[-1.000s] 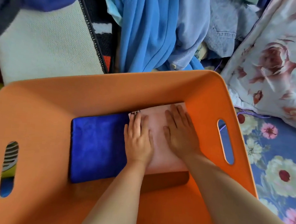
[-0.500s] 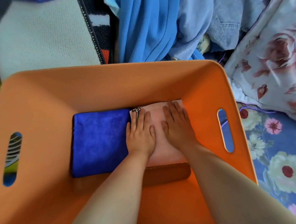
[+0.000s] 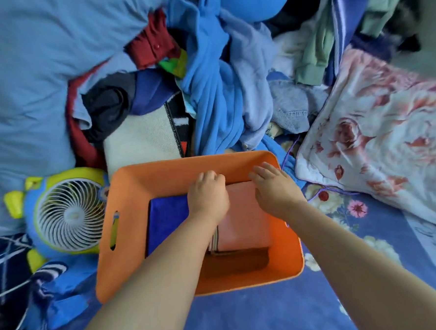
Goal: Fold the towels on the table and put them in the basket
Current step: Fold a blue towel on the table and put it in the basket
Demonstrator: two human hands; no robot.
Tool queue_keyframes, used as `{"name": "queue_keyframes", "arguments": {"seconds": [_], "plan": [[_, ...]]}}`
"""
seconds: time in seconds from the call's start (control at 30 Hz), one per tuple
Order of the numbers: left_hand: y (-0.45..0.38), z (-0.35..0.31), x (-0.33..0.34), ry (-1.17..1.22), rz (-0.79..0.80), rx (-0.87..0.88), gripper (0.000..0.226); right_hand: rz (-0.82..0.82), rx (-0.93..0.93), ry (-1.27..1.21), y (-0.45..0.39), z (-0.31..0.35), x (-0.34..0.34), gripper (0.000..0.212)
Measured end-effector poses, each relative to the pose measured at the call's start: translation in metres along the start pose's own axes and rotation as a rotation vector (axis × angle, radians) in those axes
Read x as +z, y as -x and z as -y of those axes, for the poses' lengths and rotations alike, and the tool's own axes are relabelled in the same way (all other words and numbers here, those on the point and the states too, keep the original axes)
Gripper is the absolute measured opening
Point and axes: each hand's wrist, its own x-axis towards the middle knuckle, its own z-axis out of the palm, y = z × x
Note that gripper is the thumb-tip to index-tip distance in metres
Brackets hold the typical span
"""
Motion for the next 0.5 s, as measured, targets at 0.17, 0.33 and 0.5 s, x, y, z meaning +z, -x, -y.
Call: {"name": "queue_keyframes", "arguments": {"seconds": [0.17, 0.33, 0.5], "plan": [[0.045, -0.024, -0.078, -0.049, -0.015, 0.036, 0.027, -0.177, -0.048, -0.017, 0.057, 0.020, -0.062, 0.042], [0.106, -0.046, -0.150, -0.132, -0.044, 0.032, 0.030, -0.346, -0.054, -0.035, 0.125, 0.045, -0.121, 0.038], [0.170, -0.072, -0.211, -0.154, -0.152, 0.091, 0.029, -0.491, -0.005, -0.009, 0.203, 0.059, -0.167, 0.034]]}}
